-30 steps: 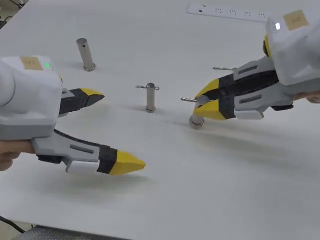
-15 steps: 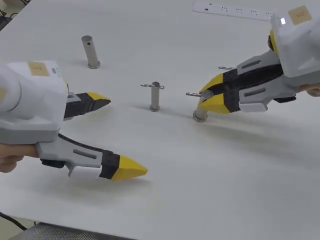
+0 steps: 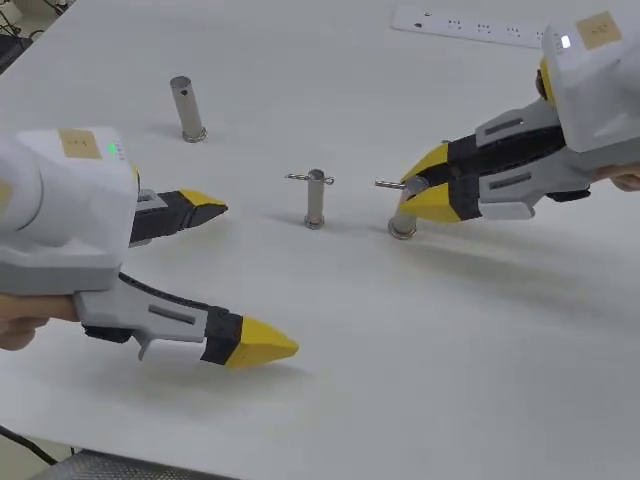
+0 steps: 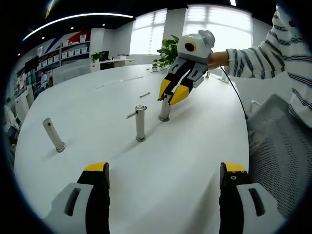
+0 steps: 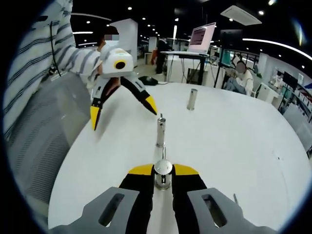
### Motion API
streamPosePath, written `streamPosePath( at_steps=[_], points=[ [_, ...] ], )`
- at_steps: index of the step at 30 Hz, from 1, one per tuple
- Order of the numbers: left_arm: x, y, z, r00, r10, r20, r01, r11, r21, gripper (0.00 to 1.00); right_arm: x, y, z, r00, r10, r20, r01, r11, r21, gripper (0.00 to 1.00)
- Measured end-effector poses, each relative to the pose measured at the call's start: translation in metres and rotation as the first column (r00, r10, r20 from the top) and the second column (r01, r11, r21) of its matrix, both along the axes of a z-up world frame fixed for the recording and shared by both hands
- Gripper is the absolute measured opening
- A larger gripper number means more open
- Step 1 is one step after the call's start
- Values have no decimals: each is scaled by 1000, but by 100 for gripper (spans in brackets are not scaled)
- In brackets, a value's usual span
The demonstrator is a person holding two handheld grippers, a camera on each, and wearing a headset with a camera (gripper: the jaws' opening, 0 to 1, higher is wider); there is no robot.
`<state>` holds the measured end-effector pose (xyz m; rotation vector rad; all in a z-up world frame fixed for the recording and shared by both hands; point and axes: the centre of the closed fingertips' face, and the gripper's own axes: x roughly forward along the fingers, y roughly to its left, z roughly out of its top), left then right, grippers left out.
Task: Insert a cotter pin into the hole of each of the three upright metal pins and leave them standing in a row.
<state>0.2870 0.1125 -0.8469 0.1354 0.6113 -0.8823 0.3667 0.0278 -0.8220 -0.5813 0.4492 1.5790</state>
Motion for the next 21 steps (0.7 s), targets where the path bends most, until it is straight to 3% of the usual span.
streamPosePath(
  at_steps=[4, 14, 21],
  points=[
    [-4, -3, 0, 1000, -17, -16, 17, 1000, -11, 95, 1, 0, 0, 1000, -1, -6, 1, 1000, 13, 14],
    [-4, -4, 3, 1000, -9, -20, 8, 1000, -25, 94, -1, 0, 5, 1000, -7, -29, 8, 1000, 23, 15],
    [-7, -2, 5, 1000, -16, -26, 15, 1000, -17, 95, -4, -6, 15, 998, -44, -49, 47, 998, 53, 25]
  ],
)
